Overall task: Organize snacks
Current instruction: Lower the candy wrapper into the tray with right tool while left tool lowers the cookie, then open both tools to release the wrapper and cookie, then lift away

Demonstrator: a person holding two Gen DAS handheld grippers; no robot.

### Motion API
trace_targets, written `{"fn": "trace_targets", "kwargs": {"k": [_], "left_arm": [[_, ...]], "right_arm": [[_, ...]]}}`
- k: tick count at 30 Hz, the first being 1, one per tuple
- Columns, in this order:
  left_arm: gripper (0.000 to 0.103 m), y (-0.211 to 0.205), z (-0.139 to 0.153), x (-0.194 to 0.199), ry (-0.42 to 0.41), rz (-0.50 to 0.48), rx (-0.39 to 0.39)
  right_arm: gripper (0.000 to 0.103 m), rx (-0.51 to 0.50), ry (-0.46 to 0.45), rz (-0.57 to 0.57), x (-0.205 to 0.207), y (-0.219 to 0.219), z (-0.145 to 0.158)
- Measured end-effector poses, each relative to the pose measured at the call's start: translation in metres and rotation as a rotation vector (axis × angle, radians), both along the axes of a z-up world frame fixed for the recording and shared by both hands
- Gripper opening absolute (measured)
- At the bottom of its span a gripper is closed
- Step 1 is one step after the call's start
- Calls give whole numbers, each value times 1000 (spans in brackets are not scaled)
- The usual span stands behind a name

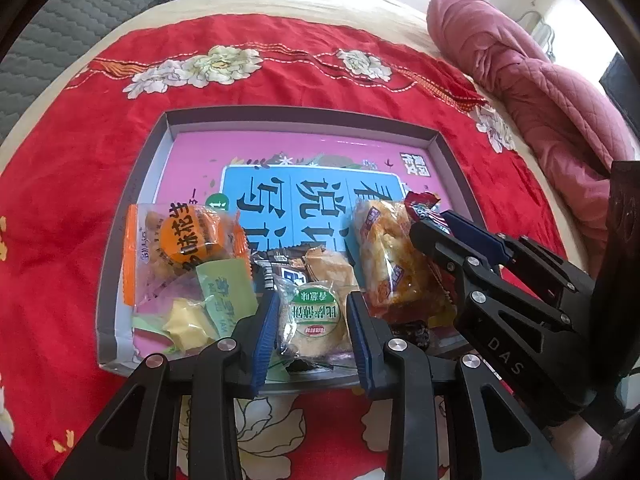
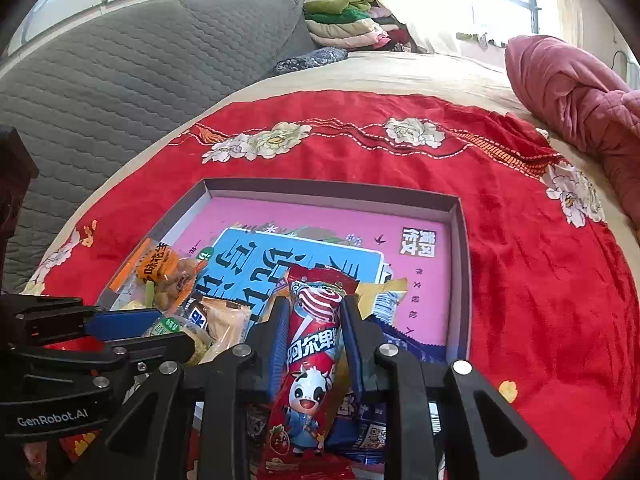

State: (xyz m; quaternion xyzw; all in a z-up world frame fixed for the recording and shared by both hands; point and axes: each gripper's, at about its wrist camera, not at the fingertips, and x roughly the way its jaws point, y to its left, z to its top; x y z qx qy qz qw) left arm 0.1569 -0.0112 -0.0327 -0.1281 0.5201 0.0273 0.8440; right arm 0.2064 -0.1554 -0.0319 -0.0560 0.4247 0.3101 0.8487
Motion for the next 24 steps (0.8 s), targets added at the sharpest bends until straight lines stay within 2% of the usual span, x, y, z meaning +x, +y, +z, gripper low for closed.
{"fn": "trace_targets", "kwargs": {"k": [12, 19, 24], "left_arm": [[45, -1, 4, 0, -4, -1, 6], [48, -1, 8, -2, -13, 2, 10], [51, -1, 13, -3, -25, 5, 17]], "right_arm": [[27, -8, -27, -12, 0, -1, 6], [36, -6, -47, -16, -1, -1, 11], [37, 2, -53, -27, 0, -4, 15]]}}
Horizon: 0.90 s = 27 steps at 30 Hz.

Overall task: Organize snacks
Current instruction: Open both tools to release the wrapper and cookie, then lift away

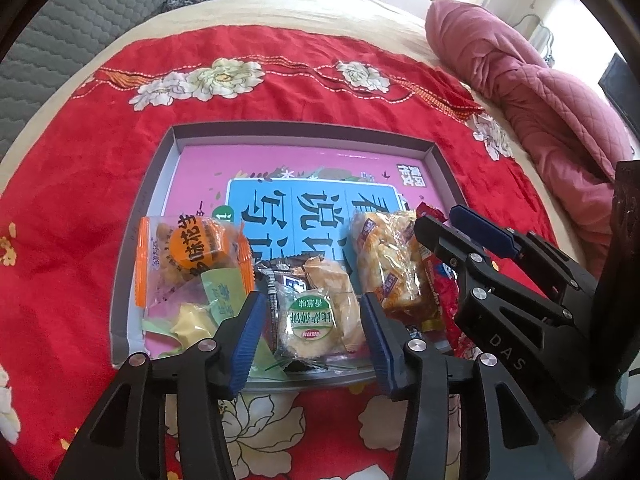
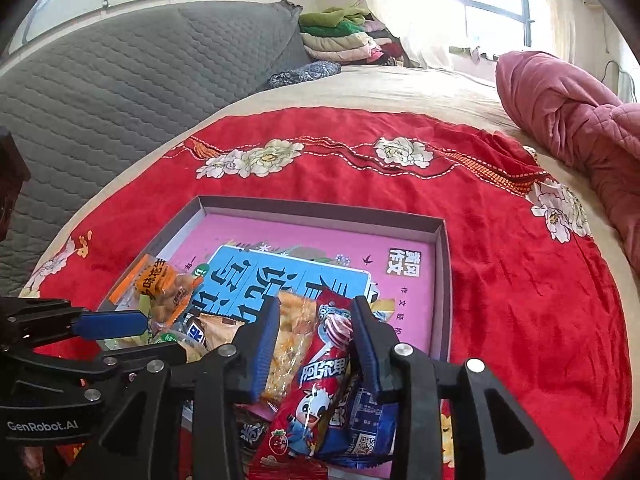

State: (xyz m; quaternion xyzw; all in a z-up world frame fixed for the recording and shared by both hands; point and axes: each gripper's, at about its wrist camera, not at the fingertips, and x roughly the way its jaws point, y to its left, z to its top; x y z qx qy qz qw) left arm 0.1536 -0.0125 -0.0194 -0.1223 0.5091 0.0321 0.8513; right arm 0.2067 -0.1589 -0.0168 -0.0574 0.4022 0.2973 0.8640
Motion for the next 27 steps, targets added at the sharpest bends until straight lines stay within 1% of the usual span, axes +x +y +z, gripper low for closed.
{"fn": "trace_targets", "kwargs": {"k": [3, 5, 9, 11, 15, 17, 18, 22, 27], "left_arm": [[53, -1, 5, -1, -7, 1, 5], [56, 0, 9, -2, -16, 2, 10], [57, 1, 17, -4, -32, 8, 8], [58, 2, 21, -5, -41, 10, 13], [59, 2, 29, -9, -59, 9, 20], [62, 3, 33, -11, -65, 10, 30], [63, 3, 35, -13, -71, 10, 34], [64, 6, 42, -19, -92, 13, 39], [64, 10, 52, -26, -114, 16, 53]], "right_arm": [[42, 10, -9, -7, 0, -2, 4], [48, 16, -19, -12, 0, -4, 7], [50, 31, -31, -19, 0, -7, 14], [53, 36, -39, -26, 0, -8, 17], [57, 53, -66, -42, -1, -12, 26], [65, 59, -82, -48, -3, -14, 31], [66, 64, -97, -53, -5, -16, 35], [68, 75, -125, -60, -9, -20, 45], [76, 83, -171, -66, -20, -24, 58]]}}
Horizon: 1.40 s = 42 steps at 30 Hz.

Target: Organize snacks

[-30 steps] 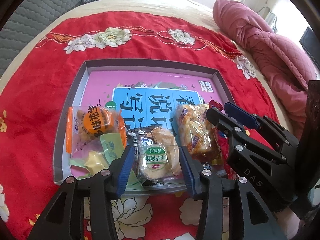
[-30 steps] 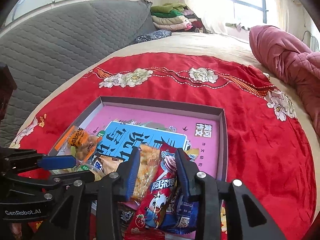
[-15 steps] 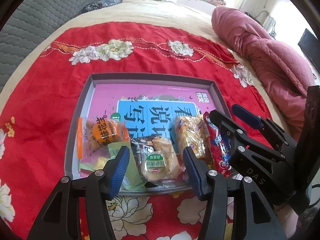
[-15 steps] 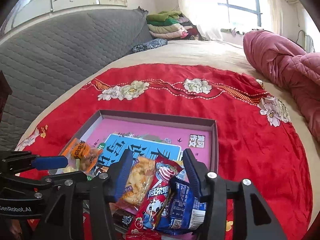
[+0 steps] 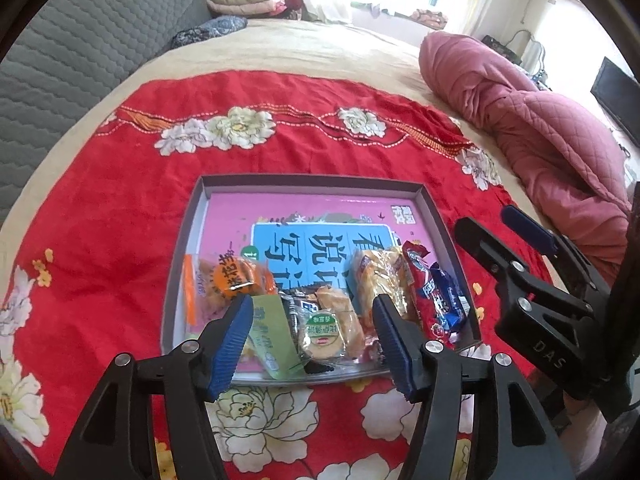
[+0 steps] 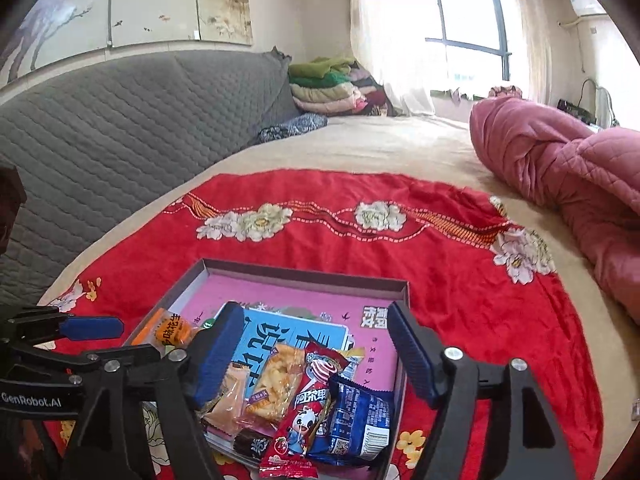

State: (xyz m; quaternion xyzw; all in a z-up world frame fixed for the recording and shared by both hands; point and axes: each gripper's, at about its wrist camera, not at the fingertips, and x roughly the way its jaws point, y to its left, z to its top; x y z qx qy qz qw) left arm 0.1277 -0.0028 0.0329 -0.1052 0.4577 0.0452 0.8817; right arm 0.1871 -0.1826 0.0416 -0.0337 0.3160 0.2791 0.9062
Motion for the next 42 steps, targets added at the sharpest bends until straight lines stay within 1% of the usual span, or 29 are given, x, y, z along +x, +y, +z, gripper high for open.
{"fn": "trace_targets", "kwargs": {"k": [3, 5, 7, 9, 13, 17, 21, 23, 25, 29, 33, 38, 42], "left_arm": [[64, 2, 6, -5, -15, 3, 7], [64, 4, 8, -9, -21, 4, 10], [65, 6, 8, -14, -24, 11, 14], [65, 7, 7, -19, -19, 11, 11], [74, 9, 1, -31, -4, 6, 22], [75, 12, -5, -41, 10, 19, 22], [75, 14, -5, -49, 5, 32, 26], [75, 14, -5, -53, 1, 33, 32], [76, 13, -4, -56, 0, 31, 40], [76, 13, -6, -62, 7, 32, 50], [77, 13, -12, -67, 26, 35, 42], [77, 8, -14, -73, 29, 25, 54], [77, 9, -14, -78, 28, 28, 48]], "right_arm": [[79, 14, -19, -5, -7, -2, 7], [86, 22, -29, -12, -13, -5, 11], [89, 21, -31, -21, -18, -6, 13], [89, 17, -31, -36, -25, -9, 15], [91, 17, -18, -53, -37, -12, 16], [92, 16, 4, -55, -51, -13, 15], [92, 4, 31, -62, -66, -14, 10], [97, 3, 42, -66, -71, -15, 8], [99, -5, 47, -69, -76, -15, 6], [99, -10, 61, -75, -84, -15, 5], [100, -18, 78, -77, -92, -14, 2], [100, -22, 79, -82, -99, -12, 3], [100, -28, 71, -100, -104, -13, 5]]}}
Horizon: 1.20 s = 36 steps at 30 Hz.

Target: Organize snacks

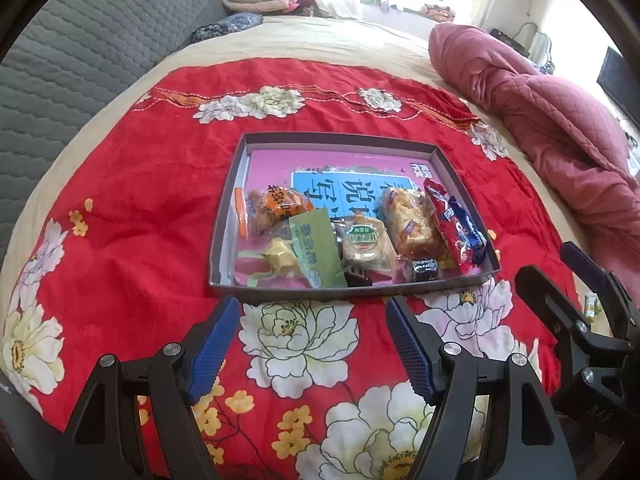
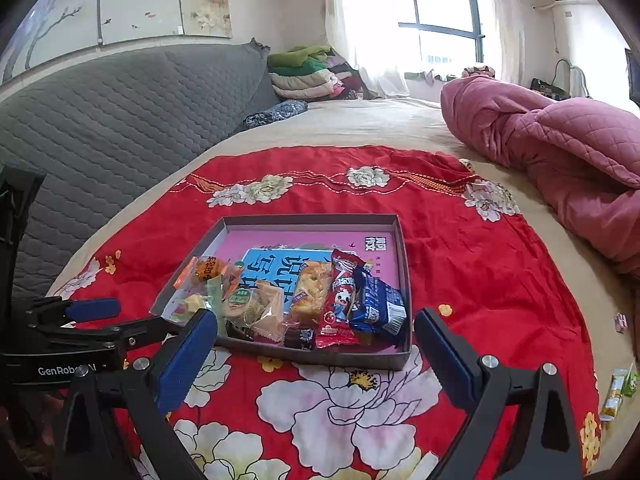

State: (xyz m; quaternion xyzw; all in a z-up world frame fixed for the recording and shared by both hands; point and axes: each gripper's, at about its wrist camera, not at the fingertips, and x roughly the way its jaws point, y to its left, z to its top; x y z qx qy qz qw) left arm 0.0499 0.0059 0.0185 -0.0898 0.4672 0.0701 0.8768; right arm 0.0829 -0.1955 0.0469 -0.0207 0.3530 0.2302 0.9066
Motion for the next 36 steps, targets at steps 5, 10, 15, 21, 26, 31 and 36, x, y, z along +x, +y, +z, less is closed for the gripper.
{"fn": "trace_targets", "kwargs": {"k": [5, 10, 15, 21, 26, 31, 36], "left_arm": [[77, 0, 2, -6, -12, -2, 2], [77, 1, 4, -13, -15, 5, 9], [77, 4, 4, -18, -10, 13, 9], [77, 5, -1, -26, 9, 24, 30], [77, 6, -2, -31, 14, 30, 43], [77, 4, -2, -33, 14, 32, 59], [77, 0, -6, -36, 20, 31, 65]], "right_arm": [[100, -3, -3, -17, -5, -3, 3], [100, -8, -6, -22, -11, -2, 6], [100, -13, -1, -26, -16, -1, 7], [100, -9, 32, -49, -23, -6, 4], [100, -7, 75, -63, -29, -9, -3], [100, -23, 87, -48, -38, -5, -6], [100, -35, 112, -39, -45, -2, -13]]}}
